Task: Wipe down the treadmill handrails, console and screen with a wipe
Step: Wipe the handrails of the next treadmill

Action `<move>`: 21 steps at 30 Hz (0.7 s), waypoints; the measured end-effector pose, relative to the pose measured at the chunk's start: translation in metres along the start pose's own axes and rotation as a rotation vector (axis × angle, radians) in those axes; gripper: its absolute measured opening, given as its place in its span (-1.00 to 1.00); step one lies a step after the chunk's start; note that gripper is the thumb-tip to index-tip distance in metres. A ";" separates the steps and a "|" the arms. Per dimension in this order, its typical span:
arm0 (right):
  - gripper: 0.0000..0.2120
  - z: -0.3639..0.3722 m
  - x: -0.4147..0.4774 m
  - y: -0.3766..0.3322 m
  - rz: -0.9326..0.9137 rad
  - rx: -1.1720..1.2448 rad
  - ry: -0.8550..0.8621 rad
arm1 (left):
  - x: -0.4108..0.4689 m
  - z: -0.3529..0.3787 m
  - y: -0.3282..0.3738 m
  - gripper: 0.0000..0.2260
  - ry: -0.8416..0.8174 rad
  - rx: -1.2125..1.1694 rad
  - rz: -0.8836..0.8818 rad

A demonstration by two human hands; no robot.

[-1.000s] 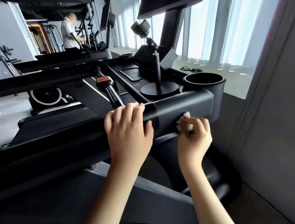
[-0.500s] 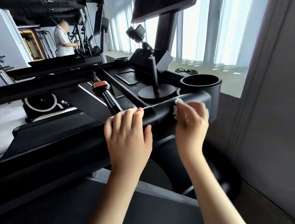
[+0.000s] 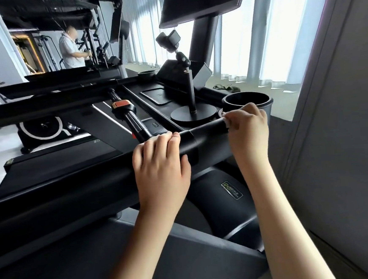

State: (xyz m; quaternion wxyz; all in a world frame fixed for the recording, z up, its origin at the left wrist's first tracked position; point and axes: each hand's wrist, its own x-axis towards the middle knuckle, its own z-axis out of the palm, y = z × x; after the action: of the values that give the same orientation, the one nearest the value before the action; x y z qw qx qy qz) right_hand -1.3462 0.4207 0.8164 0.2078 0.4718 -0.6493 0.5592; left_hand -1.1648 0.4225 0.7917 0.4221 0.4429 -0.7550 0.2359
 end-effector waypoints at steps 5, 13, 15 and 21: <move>-0.82 0.000 -0.029 -0.006 -0.055 0.144 0.061 | 0.001 0.000 -0.002 -0.64 -0.004 -0.009 0.008; -0.79 0.010 -0.044 0.010 0.186 0.127 0.223 | -0.001 0.001 -0.001 -0.64 0.010 0.007 0.009; -0.79 0.014 -0.056 0.006 0.177 0.191 0.214 | 0.000 0.001 -0.001 -0.64 0.012 0.009 0.002; -0.85 0.016 -0.041 0.033 0.253 0.251 0.338 | 0.000 0.001 0.005 -0.66 0.045 0.008 -0.047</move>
State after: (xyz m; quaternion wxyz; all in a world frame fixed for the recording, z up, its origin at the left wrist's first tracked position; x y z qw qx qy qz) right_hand -1.3505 0.4199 0.7616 0.1818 0.3085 -0.5846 0.7280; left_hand -1.1699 0.4245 0.7919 0.4426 0.4569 -0.7338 0.2386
